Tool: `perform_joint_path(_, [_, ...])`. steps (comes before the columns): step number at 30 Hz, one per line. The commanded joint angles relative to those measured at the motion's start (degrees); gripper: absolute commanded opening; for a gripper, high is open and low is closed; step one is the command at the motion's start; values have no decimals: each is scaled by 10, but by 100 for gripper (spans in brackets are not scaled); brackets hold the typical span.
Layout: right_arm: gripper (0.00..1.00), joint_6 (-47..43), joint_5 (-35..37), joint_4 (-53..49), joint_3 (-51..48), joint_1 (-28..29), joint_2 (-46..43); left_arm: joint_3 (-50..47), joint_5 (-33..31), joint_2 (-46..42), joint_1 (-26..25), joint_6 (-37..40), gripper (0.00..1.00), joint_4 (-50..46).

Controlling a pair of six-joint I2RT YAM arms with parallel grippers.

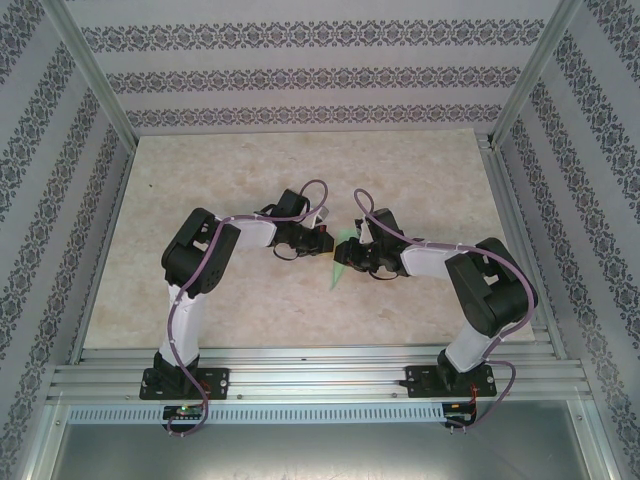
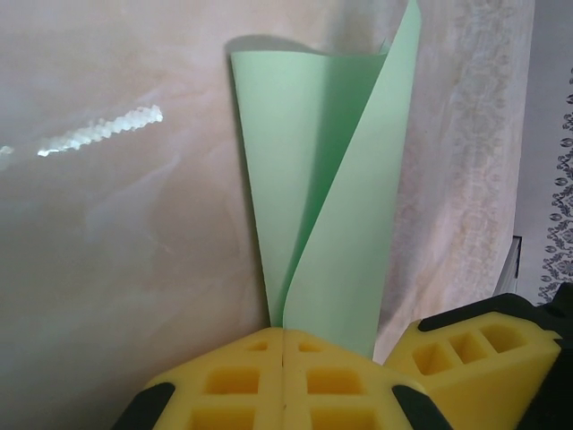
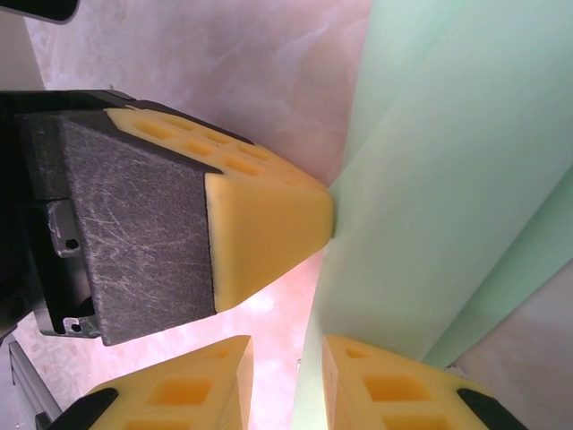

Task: Fold a paper plane with a square sheet of paper (fold left side to right side)

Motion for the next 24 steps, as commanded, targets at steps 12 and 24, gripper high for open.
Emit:
perform_joint_path(12, [27,9,7,37,-15,-4,16,19,-5,28,-5,-15,0,33])
perform_joint_path(24, [28,23,8,63,-23,-11,25,26,-3,33,-6,-19,0,34])
